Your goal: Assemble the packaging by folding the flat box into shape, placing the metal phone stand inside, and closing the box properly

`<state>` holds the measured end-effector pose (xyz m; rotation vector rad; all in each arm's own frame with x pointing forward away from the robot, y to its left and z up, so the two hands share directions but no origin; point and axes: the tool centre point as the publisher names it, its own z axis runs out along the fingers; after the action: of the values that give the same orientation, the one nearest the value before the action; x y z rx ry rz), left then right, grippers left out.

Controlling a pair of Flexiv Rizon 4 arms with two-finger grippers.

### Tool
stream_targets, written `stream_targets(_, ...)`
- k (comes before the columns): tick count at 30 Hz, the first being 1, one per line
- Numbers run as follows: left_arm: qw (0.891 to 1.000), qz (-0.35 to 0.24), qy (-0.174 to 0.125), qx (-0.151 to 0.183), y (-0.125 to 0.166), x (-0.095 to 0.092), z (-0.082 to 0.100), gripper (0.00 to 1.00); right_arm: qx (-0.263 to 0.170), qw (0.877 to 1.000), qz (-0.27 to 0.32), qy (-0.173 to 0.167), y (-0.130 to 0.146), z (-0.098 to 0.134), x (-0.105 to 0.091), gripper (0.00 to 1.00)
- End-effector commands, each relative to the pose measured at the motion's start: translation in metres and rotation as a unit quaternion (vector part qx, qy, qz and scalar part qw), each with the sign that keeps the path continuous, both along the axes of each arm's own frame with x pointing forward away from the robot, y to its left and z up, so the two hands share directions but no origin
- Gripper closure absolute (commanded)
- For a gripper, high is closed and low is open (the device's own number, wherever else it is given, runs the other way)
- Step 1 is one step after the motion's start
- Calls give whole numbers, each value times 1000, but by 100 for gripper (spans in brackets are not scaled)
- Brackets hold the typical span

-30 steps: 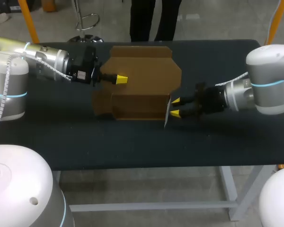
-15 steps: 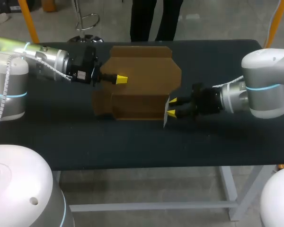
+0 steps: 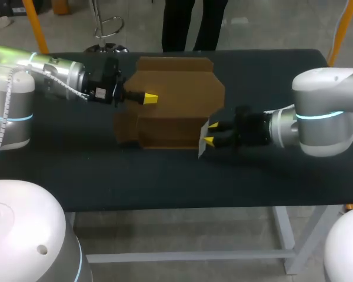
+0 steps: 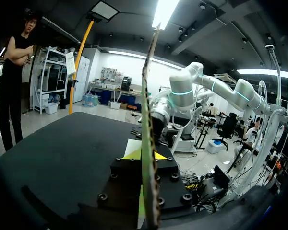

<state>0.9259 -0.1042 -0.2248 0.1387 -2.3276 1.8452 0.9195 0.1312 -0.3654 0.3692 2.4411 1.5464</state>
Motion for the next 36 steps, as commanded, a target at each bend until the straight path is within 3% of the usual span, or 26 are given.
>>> stream_targets(1, 1000, -2, 1, 1, -2, 0, -3, 100, -4, 1000, -29, -8, 11, 2, -4, 51)
stream_targets(28, 1000, -2, 1, 1, -2, 0, -3, 100, -13, 983, -185, -11, 20, -2, -7, 50)
stream_targets(33, 1000, -2, 1, 1, -2, 0, -3, 100, -13, 977, -212, -8, 22, -3, -5, 48)
stream_targets(36, 1000, -2, 1, 1, -2, 0, -3, 100, -16, 973, -231, -5, 23, -4, -2, 42)
